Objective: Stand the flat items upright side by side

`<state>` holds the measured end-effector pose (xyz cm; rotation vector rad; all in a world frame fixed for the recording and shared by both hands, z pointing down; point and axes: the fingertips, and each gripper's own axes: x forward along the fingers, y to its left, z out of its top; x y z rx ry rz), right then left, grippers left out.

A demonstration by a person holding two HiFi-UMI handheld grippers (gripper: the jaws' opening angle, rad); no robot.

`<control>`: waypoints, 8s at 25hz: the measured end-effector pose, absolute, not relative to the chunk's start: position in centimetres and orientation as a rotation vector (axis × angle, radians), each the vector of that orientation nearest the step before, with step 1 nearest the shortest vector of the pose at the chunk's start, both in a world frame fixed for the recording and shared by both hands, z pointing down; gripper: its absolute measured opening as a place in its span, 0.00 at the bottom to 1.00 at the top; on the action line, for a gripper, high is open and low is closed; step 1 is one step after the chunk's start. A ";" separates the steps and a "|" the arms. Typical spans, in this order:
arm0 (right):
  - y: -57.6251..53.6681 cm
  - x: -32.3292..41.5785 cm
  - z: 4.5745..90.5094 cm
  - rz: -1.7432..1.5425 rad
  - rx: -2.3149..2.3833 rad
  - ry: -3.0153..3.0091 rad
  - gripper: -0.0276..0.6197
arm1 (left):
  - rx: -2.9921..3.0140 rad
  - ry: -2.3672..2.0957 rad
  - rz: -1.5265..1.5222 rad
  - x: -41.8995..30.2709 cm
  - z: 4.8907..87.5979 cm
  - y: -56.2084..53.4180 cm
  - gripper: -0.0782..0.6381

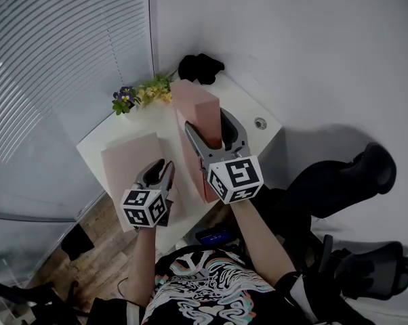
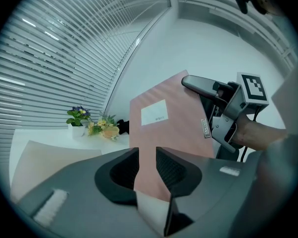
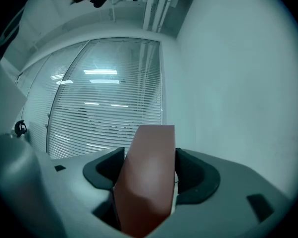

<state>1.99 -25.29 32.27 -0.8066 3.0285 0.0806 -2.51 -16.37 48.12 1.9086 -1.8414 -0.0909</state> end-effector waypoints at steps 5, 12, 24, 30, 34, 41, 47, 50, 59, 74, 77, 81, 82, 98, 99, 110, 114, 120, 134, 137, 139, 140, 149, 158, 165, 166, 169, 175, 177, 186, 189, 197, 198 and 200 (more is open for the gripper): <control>-24.0 3.5 32.4 0.132 -0.807 2.977 0.54 | 1.906 -1.845 -0.093 -2.3 47.9 -16.1 0.25; -22.3 5.6 33.2 0.183 -0.876 2.954 0.54 | 1.900 -1.831 -0.095 -1.5 48.3 -14.8 0.24; -19.8 7.2 37.9 0.146 -0.981 3.100 0.51 | 1.919 -1.844 -0.090 -0.5 47.4 -13.1 0.24; -20.1 8.3 40.5 0.027 -1.036 3.146 0.51 | 1.928 -1.860 -0.092 -0.5 46.9 -13.1 0.24; -20.0 8.7 40.8 -0.019 -1.040 3.143 0.51 | 1.923 -1.855 -0.082 -0.3 47.1 -12.6 0.24; -18.9 9.3 41.4 0.004 -1.011 3.167 0.51 | 1.913 -1.858 -0.078 0.0 47.4 -11.7 0.24; -17.3 10.8 42.0 -0.028 -1.031 3.169 0.50 | 1.897 -1.872 -0.088 -0.2 47.4 -10.4 0.24; -16.1 11.1 41.7 -0.029 -1.017 3.164 0.50 | 1.895 -1.877 -0.099 -0.1 47.3 -10.0 0.24; -10.8 8.8 42.2 0.075 -0.813 3.237 0.47 | 1.792 -1.973 -0.095 -2.7 48.3 -6.8 0.24; -9.9 -2.3 50.2 -0.251 -0.519 3.508 0.53 | 1.465 -2.157 -0.053 -13.6 52.1 -1.1 0.24; -11.1 -3.5 51.9 -0.304 -0.553 3.534 0.53 | 1.417 -2.158 -0.020 -15.4 53.6 -1.0 0.24; -12.0 -5.0 54.4 -0.359 -0.596 3.582 0.54 | 1.367 -2.135 0.020 -17.6 55.6 -1.0 0.24; -12.2 -5.3 55.0 -0.359 -0.604 3.596 0.54 | 1.356 -2.131 0.034 -18.1 56.1 -1.1 0.24; -14.8 -5.7 62.4 -0.778 -0.865 3.678 0.65 | 1.262 -2.056 0.030 -21.2 61.0 -2.6 0.27; -14.7 -5.8 62.5 -0.825 -0.856 3.673 0.65 | 1.260 -2.053 0.023 -21.3 61.0 -2.5 0.27; -13.1 -7.0 62.8 -0.811 -0.621 3.749 0.65 | 1.181 -1.963 -0.233 -22.4 62.1 0.5 0.31; -12.9 -6.8 62.9 -0.789 -0.535 3.781 0.65 | 1.161 -1.881 -0.378 -21.6 62.8 1.2 0.39; -11.1 -7.6 62.9 -0.717 -0.349 3.832 0.65 | 1.154 -1.784 -0.541 -21.7 63.6 2.5 0.46; -9.3 -7.8 62.9 -0.697 -0.115 3.862 0.65 | 1.116 -1.477 -0.905 -21.0 65.9 3.0 0.60; -9.3 -7.8 63.3 -0.769 -0.097 3.842 0.66 | 1.116 -1.407 -0.972 -20.9 66.4 2.7 0.60; -9.3 -7.7 63.3 -0.818 -0.090 3.833 0.67 | 1.131 -1.346 -1.040 -20.8 66.4 2.4 0.60; -9.3 -7.7 63.4 -0.825 -0.089 3.833 0.67 | 1.145 -1.318 -1.074 -20.7 66.3 2.2 0.60; -9.2 -7.8 63.3 -0.830 -0.124 3.835 0.67 | 1.162 -1.312 -1.107 -20.9 65.8 2.0 0.55; -9.0 -8.0 62.3 -0.742 -0.135 3.850 0.64 | 1.123 -1.377 -1.046 -21.5 65.2 2.3 0.54; -9.2 -7.7 60.0 -0.561 -0.197 3.825 0.47 | 1.069 -1.470 -0.951 -22.4 63.3 3.0 0.54; -9.0 -7.8 59.5 -0.580 -0.187 3.811 0.48 | 1.064 -1.482 -0.940 -22.5 62.9 3.0 0.54; -7.4 -8.5 57.9 -0.732 -0.028 3.751 0.50 | 1.077 -1.520 -0.927 -22.9 61.3 2.9 0.54; -3.2 -10.4 54.2 -1.037 0.380 3.580 0.56 | 1.120 -1.519 -1.024 -23.2 58.0 2.2 0.53; -2.4 -10.8 53.7 -0.993 0.431 3.589 0.57 | 1.129 -1.498 -1.062 -23.0 56.9 2.0 0.53; -1.0 -11.6 52.9 -1.231 0.569 3.491 0.60 | 1.136 -1.463 -1.234 -22.8 53.5 1.1 0.52; -1.6 -11.6 52.2 -1.320 0.566 3.436 0.61 | 1.137 -1.433 -1.322 -22.9 52.4 1.1 0.50; -2.9 -11.6 50.4 -1.524 0.473 3.289 0.63 | 1.190 -1.404 -1.361 -22.8 49.5 -0.2 0.49; -3.1 -11.5 50.2 -1.551 0.462 3.264 0.63 | 1.200 -1.401 -1.361 -22.8 49.2 -0.5 0.49; -3.4 -11.3 50.0 -1.592 0.440 3.226 0.63 | 1.214 -1.401 -1.358 -22.7 48.7 -1.1 0.49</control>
